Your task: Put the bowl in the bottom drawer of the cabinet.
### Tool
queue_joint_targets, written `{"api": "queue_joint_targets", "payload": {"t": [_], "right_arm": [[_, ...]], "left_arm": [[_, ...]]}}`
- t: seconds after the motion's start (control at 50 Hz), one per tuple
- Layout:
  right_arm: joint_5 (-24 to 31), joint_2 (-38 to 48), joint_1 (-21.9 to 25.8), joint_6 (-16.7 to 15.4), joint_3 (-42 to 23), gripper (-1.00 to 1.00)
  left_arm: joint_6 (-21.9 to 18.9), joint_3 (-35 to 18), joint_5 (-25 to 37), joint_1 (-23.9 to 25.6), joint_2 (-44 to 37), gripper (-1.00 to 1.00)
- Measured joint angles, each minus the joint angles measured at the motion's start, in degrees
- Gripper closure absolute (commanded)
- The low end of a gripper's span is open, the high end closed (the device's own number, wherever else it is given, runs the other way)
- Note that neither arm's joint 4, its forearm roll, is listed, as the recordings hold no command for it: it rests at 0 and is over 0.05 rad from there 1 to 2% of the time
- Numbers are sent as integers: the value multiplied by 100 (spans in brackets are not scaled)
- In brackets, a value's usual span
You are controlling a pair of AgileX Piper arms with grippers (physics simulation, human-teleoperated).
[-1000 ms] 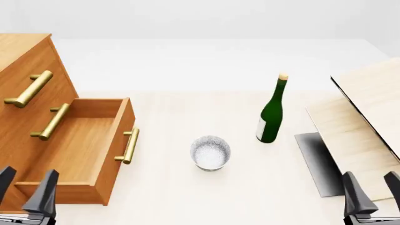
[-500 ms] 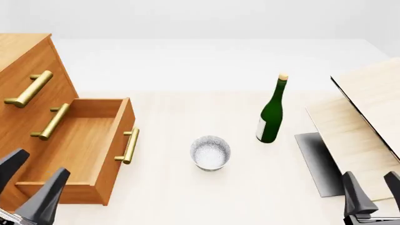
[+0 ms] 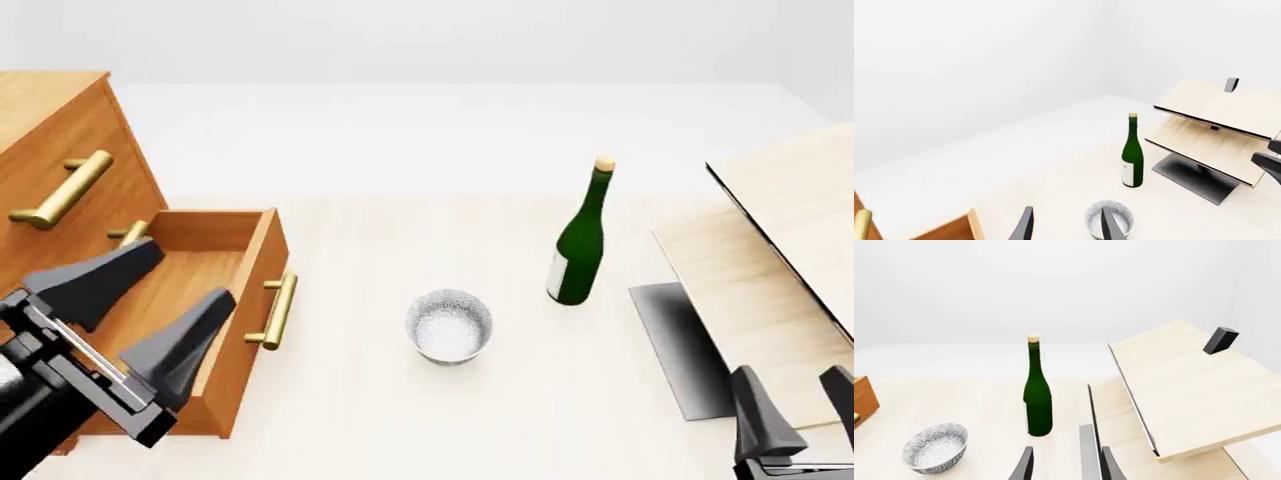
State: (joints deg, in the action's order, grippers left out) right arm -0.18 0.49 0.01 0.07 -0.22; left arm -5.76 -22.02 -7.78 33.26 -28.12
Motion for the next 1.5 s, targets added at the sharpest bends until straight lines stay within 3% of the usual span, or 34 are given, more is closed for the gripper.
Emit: {"api": "queue_joint_targets", "payload": {"t": [0.36, 0.78, 1.1, 1.5], "right_arm": [[1, -1, 0, 0, 0, -100], [1, -1, 0, 0, 0, -100], [1, -1, 0, 0, 0, -100], [1, -1, 0, 0, 0, -100]], "left_arm": [[-250, -1211, 11, 505, -1765, -100], [-304, -2620, 922, 671, -3253, -100], [-188, -3568, 1802, 794, -4100, -100], [182, -4280, 2447, 904, -5028, -100]]}}
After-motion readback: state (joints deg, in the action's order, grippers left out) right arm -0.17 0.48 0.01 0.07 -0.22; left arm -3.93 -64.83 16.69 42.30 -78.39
